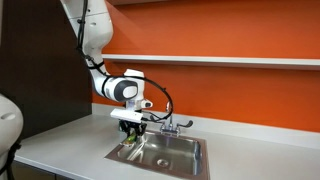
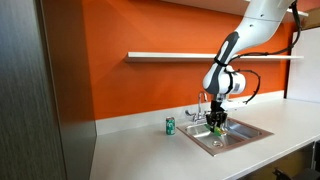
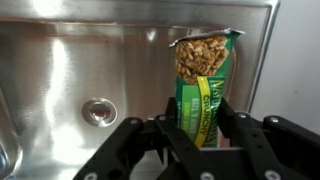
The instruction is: Put the green packet inside the sink.
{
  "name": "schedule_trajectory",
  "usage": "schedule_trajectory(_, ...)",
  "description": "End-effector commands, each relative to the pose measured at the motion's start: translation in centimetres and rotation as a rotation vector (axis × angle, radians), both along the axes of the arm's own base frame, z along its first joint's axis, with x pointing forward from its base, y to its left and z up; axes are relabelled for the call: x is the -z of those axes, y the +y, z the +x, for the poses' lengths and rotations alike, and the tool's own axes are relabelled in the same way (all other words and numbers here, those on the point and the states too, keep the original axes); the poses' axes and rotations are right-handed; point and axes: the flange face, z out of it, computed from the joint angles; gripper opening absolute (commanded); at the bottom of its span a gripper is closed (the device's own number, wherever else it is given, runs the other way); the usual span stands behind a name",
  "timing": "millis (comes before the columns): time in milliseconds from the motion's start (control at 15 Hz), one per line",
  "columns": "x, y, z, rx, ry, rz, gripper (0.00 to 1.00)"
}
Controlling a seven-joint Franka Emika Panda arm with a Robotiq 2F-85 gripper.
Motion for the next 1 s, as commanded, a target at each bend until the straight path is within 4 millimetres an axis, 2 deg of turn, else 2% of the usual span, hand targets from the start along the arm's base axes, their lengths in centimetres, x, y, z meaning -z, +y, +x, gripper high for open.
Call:
schedule_trajectory(0,1.1,-1.9,2.3,-0.001,0.002,0.009,0.16)
schedule_trajectory(467,4.4,-3.7,5.6,-0.004,0.021,0.012,0.16)
schedule_trajectory(933,8.0,-4.6,7.5,-0.003,0.054,0.029,0.16)
